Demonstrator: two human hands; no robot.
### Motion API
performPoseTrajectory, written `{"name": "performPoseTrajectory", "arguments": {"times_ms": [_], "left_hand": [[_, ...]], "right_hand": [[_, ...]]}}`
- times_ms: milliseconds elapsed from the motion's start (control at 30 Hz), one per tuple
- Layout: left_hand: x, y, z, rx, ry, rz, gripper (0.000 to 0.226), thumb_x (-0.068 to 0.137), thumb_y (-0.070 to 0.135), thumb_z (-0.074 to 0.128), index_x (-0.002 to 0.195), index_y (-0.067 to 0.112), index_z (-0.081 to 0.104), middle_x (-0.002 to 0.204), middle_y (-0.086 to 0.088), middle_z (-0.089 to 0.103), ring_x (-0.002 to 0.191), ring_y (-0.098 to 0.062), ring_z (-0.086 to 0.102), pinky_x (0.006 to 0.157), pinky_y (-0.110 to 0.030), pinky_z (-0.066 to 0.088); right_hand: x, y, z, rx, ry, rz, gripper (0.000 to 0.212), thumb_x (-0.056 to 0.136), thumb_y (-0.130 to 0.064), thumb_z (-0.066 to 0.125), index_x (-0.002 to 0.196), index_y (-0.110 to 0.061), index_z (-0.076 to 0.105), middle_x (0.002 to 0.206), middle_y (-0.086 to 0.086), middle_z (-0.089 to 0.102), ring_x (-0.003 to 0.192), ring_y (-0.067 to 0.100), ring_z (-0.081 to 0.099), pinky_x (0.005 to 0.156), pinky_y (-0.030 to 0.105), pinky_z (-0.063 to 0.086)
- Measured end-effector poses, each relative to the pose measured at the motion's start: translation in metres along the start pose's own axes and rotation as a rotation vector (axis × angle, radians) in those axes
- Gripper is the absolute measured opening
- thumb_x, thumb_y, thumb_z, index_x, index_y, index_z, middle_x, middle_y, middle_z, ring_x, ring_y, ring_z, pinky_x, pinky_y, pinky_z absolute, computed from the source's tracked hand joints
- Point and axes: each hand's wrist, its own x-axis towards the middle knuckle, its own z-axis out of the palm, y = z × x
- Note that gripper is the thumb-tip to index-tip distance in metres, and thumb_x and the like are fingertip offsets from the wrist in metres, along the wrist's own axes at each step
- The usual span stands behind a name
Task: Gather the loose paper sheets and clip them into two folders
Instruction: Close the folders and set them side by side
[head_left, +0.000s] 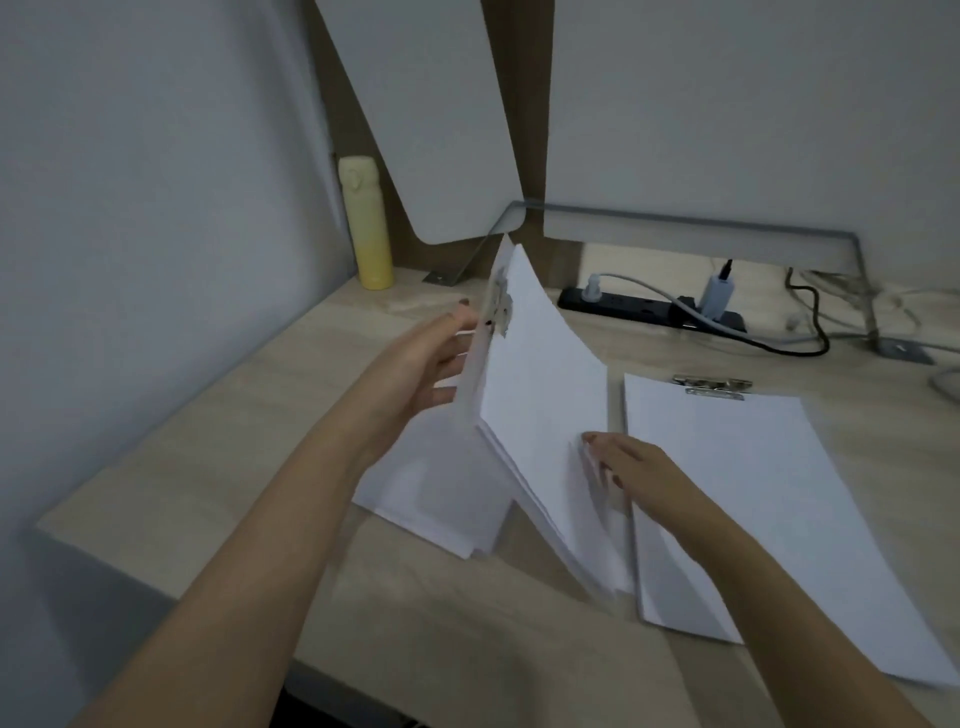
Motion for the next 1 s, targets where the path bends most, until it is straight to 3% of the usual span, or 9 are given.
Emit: {"name": "performPoseTrajectory", "arguments": {"times_ms": [100, 367, 467, 533, 600, 667, 733, 833, 1000], "left_hand": [[0.001, 0.022, 0.047, 0.075, -0.101, 0.095, 0.039, 0.093, 0.041, 0.044, 0.126, 0.023, 0.057, 0.116, 0.013, 0.064, 0.101, 0.000, 0.064, 0.073, -0.015, 0.055], [0.018, 0.010, 0.123, 0.161, -0.273, 0.058, 0.031, 0.097, 0.029, 0.046, 0.124, 0.022, 0.057, 0.122, 0.010, 0.062, 0.111, -0.004, 0.059, 0.089, -0.021, 0.052], [0.030, -0.013, 0.136, 0.221, -0.244, -0.015, 0.030, 0.095, 0.030, 0.048, 0.125, 0.027, 0.054, 0.124, 0.011, 0.056, 0.116, -0.006, 0.051, 0.085, -0.017, 0.043], [0.035, -0.030, 0.140, 0.261, -0.200, -0.101, 0.042, 0.094, 0.032, 0.050, 0.134, 0.026, 0.045, 0.137, 0.008, 0.046, 0.123, -0.010, 0.045, 0.090, -0.022, 0.036], [0.037, -0.046, 0.144, 0.235, -0.162, -0.194, 0.050, 0.094, 0.029, 0.050, 0.141, 0.020, 0.035, 0.141, 0.007, 0.037, 0.119, -0.010, 0.042, 0.090, -0.025, 0.036], [0.040, -0.063, 0.149, 0.084, -0.180, -0.299, 0.052, 0.093, 0.025, 0.053, 0.140, 0.017, 0.033, 0.139, 0.006, 0.042, 0.118, -0.012, 0.048, 0.094, -0.029, 0.042], [0.043, -0.078, 0.154, 0.005, -0.213, -0.373, 0.059, 0.088, 0.025, 0.059, 0.140, 0.015, 0.033, 0.132, -0.003, 0.055, 0.112, -0.018, 0.058, 0.093, -0.033, 0.049], [0.047, -0.088, 0.159, -0.010, -0.150, -0.361, 0.052, 0.086, 0.021, 0.060, 0.133, 0.013, 0.040, 0.119, -0.007, 0.063, 0.101, -0.023, 0.065, 0.089, -0.039, 0.052], [0.040, -0.096, 0.164, 0.032, -0.142, -0.401, 0.034, 0.086, 0.031, 0.061, 0.113, 0.010, 0.062, 0.087, -0.006, 0.072, 0.078, -0.023, 0.068, 0.078, -0.036, 0.054]], "right_hand": [[-0.021, -0.011, -0.034, 0.409, -0.098, 0.004, 0.038, 0.094, -0.044, 0.038, 0.120, -0.022, 0.056, 0.122, 0.001, 0.061, 0.110, 0.018, 0.059, 0.094, 0.032, 0.047], [-0.063, 0.014, -0.124, 1.069, -0.017, -0.102, 0.075, 0.080, -0.066, 0.038, 0.134, -0.015, 0.049, 0.133, 0.009, 0.057, 0.121, 0.027, 0.056, 0.076, 0.038, 0.056], [-0.073, 0.031, -0.147, 1.190, -0.123, -0.092, 0.072, 0.092, -0.063, 0.027, 0.139, -0.010, 0.043, 0.133, 0.014, 0.056, 0.118, 0.030, 0.058, 0.087, 0.041, 0.053], [-0.083, 0.041, -0.155, 1.100, -0.072, -0.142, 0.064, 0.098, -0.051, 0.020, 0.137, -0.005, 0.042, 0.131, 0.021, 0.055, 0.118, 0.034, 0.055, 0.098, 0.041, 0.045], [-0.089, 0.054, -0.160, 1.115, -0.108, -0.117, 0.051, 0.097, -0.038, 0.028, 0.109, -0.007, 0.067, 0.101, 0.015, 0.071, 0.091, 0.026, 0.067, 0.076, 0.028, 0.055], [-0.097, 0.062, -0.162, 0.891, 0.167, -0.053, 0.031, 0.082, -0.037, 0.056, 0.080, -0.013, 0.075, 0.071, 0.003, 0.072, 0.065, 0.018, 0.068, 0.052, 0.018, 0.052], [-0.098, 0.081, -0.163, 0.669, 0.273, 0.050, 0.014, 0.082, -0.024, 0.062, 0.080, -0.014, 0.070, 0.066, 0.000, 0.072, 0.058, 0.014, 0.068, 0.046, 0.017, 0.051], [-0.090, 0.103, -0.154, 0.313, 0.346, 0.217, 0.016, 0.091, -0.005, 0.050, 0.094, -0.012, 0.064, 0.092, 0.008, 0.070, 0.073, 0.017, 0.065, 0.061, 0.024, 0.052], [-0.081, 0.107, -0.141, 0.274, 0.448, 0.346, 0.010, 0.090, -0.007, 0.051, 0.093, -0.007, 0.061, 0.095, 0.015, 0.063, 0.080, 0.028, 0.059, 0.082, 0.039, 0.048]]}}
